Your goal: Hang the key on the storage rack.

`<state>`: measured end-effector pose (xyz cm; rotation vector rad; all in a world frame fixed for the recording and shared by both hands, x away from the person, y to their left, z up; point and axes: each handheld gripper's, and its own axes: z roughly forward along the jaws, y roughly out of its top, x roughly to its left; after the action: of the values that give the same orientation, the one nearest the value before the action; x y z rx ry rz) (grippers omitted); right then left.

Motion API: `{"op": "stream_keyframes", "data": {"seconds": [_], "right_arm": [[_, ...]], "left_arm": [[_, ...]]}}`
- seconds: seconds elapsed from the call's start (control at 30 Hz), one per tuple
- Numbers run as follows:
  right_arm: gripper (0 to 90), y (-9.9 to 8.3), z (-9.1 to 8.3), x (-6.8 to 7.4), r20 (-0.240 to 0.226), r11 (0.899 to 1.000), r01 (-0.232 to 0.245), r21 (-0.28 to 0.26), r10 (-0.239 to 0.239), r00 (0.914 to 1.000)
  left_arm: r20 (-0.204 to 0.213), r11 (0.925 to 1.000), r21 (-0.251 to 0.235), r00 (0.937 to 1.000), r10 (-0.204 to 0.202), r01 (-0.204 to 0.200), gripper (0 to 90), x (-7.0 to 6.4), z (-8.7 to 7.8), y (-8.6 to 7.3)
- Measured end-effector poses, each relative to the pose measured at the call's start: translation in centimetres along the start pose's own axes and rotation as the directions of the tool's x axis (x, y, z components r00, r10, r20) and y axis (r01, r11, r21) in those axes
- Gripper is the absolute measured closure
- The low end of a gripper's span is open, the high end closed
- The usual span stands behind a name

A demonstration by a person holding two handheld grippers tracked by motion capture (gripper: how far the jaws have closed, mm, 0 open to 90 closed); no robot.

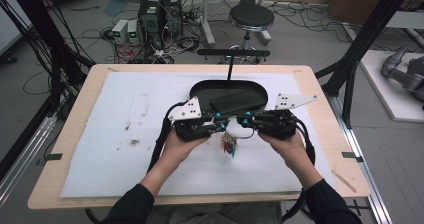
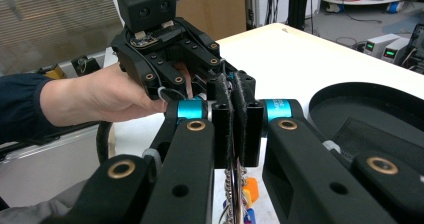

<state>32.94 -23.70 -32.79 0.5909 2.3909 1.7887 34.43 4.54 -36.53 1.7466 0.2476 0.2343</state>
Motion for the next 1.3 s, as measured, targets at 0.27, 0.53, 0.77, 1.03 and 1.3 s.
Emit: {"op": "stream_keyframes", "data": {"seconds": [0.27, 0.53, 0.77, 1.03, 1.3], "right_arm": [[87.8, -0.1, -0.1, -0.2, -0.003, 1.0, -0.011, -0.014, 0.01, 0.9999], [76.2, -0.1, -0.7, -0.4, 0.045, 0.999, -0.008, -0.043, 0.01, 0.9989], [58.1, -0.9, -2.3, -1.5, 0.144, 0.993, -0.038, -0.115, 0.055, 0.988], [48.4, -3.0, -4.2, -3.3, 0.303, 0.985, -0.07, -0.157, 0.115, 0.9461], [44.7, -5.2, -5.5, -4.6, 0.486, 0.984, -0.111, -0.138, 0.164, 0.8584]], "left_arm": [[-0.007, 0.9998, -0.016, 0.9999, 0.011, -0.011, 85.9, -0.1, 0.0, 0.1], [-0.025, 0.9979, -0.053, 0.9991, 0.035, -0.036, 86.5, -0.1, -0.3, 0.3], [-0.078, 0.9956, -0.082, 0.9962, 0.04, -0.046, 86.7, 0.7, -1.2, 0.8], [-0.146, 0.9925, -0.108, 0.9884, 0.042, -0.058, 86.7, 1.9, -2.8, 2.0], [-0.211, 0.9889, -0.129, 0.9765, 0.044, -0.072, 86.7, 3.3, -4.1, 3.3]]}}
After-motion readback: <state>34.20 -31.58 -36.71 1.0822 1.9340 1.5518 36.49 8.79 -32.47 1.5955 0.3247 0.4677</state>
